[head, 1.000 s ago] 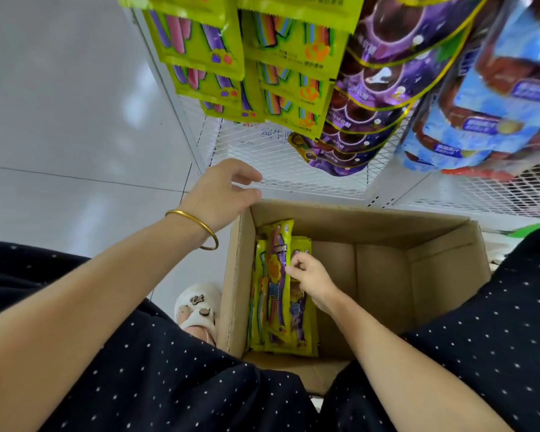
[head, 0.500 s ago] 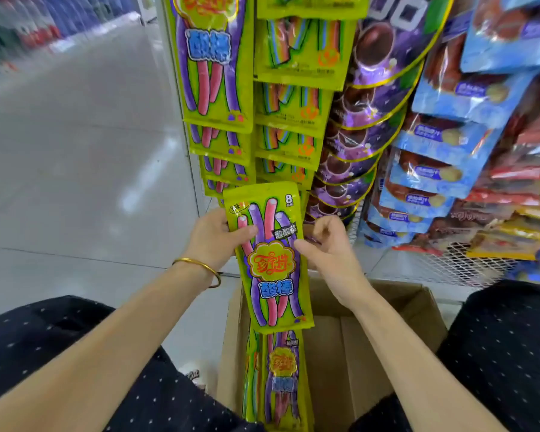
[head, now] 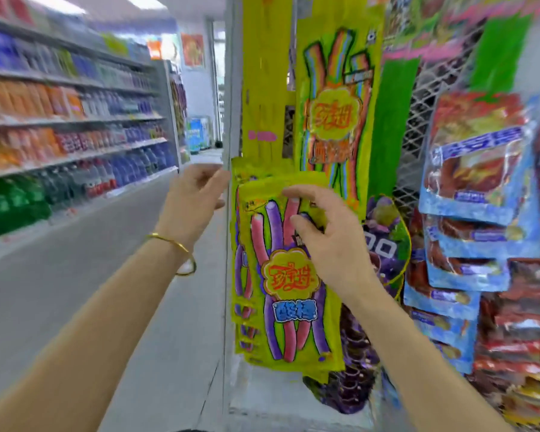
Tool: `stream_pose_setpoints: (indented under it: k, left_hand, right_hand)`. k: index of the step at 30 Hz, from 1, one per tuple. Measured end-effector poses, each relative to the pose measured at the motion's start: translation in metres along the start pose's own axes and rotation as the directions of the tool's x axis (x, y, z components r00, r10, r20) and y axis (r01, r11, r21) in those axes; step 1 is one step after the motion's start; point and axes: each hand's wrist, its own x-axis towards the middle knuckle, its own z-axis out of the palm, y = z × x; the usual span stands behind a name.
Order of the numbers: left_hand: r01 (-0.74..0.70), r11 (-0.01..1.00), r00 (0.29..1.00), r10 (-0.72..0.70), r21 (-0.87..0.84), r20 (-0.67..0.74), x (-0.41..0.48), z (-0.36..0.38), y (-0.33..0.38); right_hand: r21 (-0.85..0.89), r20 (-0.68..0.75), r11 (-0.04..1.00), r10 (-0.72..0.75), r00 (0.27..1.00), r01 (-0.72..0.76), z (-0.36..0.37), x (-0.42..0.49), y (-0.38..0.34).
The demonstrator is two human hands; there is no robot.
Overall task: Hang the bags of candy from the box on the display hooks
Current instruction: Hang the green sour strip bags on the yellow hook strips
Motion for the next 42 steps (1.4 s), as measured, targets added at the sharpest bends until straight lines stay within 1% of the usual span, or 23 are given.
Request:
stream_pose_setpoints:
  k: [2,3,6,9,11,13,15,18,22,26,31,36,38,42]
  left_hand:
    - [-0.058,0.997,0.998,0.059,0.058,-0.019,0.032,0.006,0.014]
    - [-0.074,0.995,0.997,0.075,0.059,-0.018,0.043,0.011,0.02]
    - [-0.072,0.997,0.997,0.072,-0.021,-0.002,0.07,0.022,0.036]
    - [-0.049,0.997,0.999,0.048,-0.062,-0.015,0.085,0.027,0.045]
    - [-0.073,0.997,0.997,0.072,-0.026,-0.038,0.091,0.031,0.047]
    - [-0.124,0.99,0.99,0.128,0.066,-0.056,0.093,0.035,0.047]
    - [-0.154,0.986,0.985,0.158,0.057,-0.065,0.096,0.039,0.046]
    - [-0.109,0.993,0.992,0.106,-0.035,-0.068,0.098,0.042,0.044]
    - [-0.066,0.993,0.996,0.06,-0.096,-0.067,0.099,0.044,0.043]
    - [-0.017,0.987,0.999,0.011,-0.159,-0.037,0.099,0.043,0.043]
    - [0.042,0.971,0.999,-0.042,-0.236,0.006,0.102,0.04,0.042]
    - [0.077,0.957,0.997,-0.068,-0.279,0.043,0.101,0.04,0.044]
    - [0.091,0.949,0.996,-0.084,-0.303,0.037,0.101,0.041,0.044]
    - [0.06,0.963,0.998,-0.055,-0.264,0.026,0.098,0.043,0.045]
  right_hand:
    - [-0.052,-0.05,0.998,-0.033,0.998,0.03,0.0,0.026,-0.006]
    - [-0.069,-0.068,0.997,-0.046,0.997,0.041,0.0,0.037,-0.008]
    - [-0.103,-0.114,0.993,-0.067,0.991,0.055,0.003,0.072,-0.015]
    - [-0.129,-0.123,0.991,-0.063,0.99,0.047,0.008,0.1,-0.018]
    - [-0.16,-0.113,0.987,-0.044,0.993,0.026,0.013,0.113,-0.018]
    - [-0.178,-0.101,0.984,-0.012,0.995,-0.006,0.019,0.121,-0.016]
    - [-0.187,-0.109,0.981,0.024,0.994,-0.044,0.023,0.125,-0.014]
    - [-0.205,-0.099,0.976,0.046,0.994,-0.066,0.025,0.127,-0.012]
    - [-0.234,-0.079,0.969,0.059,0.995,-0.076,0.025,0.128,-0.012]
    - [-0.234,-0.073,0.968,0.078,0.994,-0.093,0.025,0.129,-0.011]
    - [-0.222,-0.054,0.972,0.067,0.996,-0.078,0.022,0.129,-0.01]
    - [-0.197,-0.019,0.978,0.065,0.998,-0.067,0.02,0.132,-0.009]
    - [-0.195,-0.02,0.979,0.05,0.999,-0.053,0.02,0.132,-0.008]
    - [-0.174,-0.034,0.984,0.03,0.999,-0.035,0.022,0.13,-0.006]
